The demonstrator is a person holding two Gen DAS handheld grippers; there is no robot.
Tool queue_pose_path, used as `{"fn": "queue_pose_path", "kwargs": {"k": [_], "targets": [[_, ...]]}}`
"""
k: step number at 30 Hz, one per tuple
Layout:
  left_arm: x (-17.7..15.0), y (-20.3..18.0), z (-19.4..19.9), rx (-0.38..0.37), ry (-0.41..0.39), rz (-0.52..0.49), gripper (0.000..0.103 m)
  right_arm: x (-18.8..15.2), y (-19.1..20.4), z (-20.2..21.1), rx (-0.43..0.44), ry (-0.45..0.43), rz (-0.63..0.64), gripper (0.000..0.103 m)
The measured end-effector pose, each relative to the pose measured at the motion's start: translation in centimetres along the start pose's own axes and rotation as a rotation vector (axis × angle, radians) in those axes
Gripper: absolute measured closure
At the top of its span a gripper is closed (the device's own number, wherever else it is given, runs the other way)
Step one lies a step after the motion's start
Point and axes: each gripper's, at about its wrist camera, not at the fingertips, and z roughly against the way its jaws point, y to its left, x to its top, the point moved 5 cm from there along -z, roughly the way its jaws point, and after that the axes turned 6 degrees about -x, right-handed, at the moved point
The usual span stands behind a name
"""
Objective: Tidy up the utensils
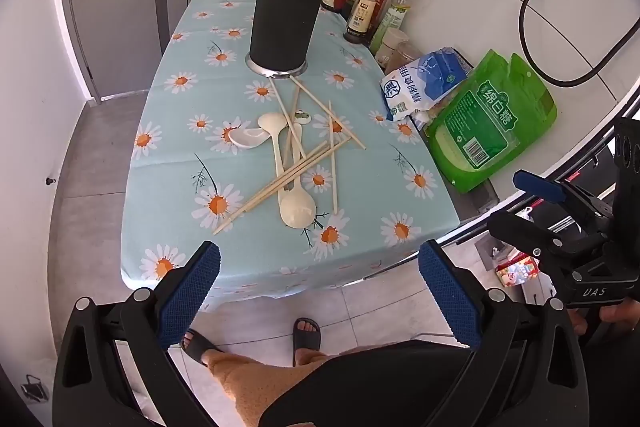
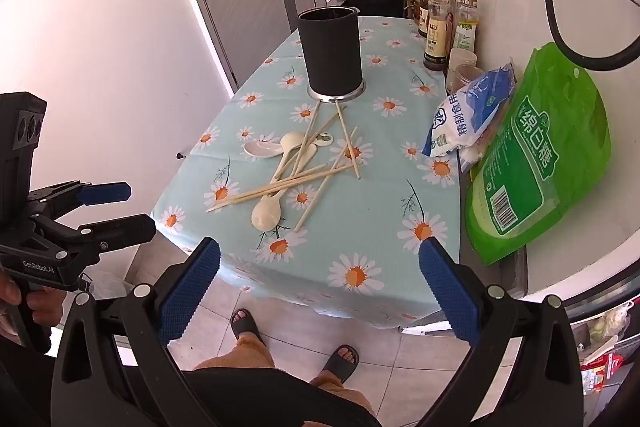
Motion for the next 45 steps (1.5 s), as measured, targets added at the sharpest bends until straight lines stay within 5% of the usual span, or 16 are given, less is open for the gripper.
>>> {"fn": "queue_pose_path", "kwargs": {"k": [21, 45], "targets": [[0.1, 0.0, 0.1, 0.001, -0.009, -0.01, 0.006, 0.0, -0.1, -0.2, 0.003, 0.012, 0.015, 0.004], [-0.5, 0.4, 0.3, 0.006, -0.014, 0.09, 0.006, -0.2, 0.4, 0.0, 0.015, 0.012, 0.017, 0.004]]}}
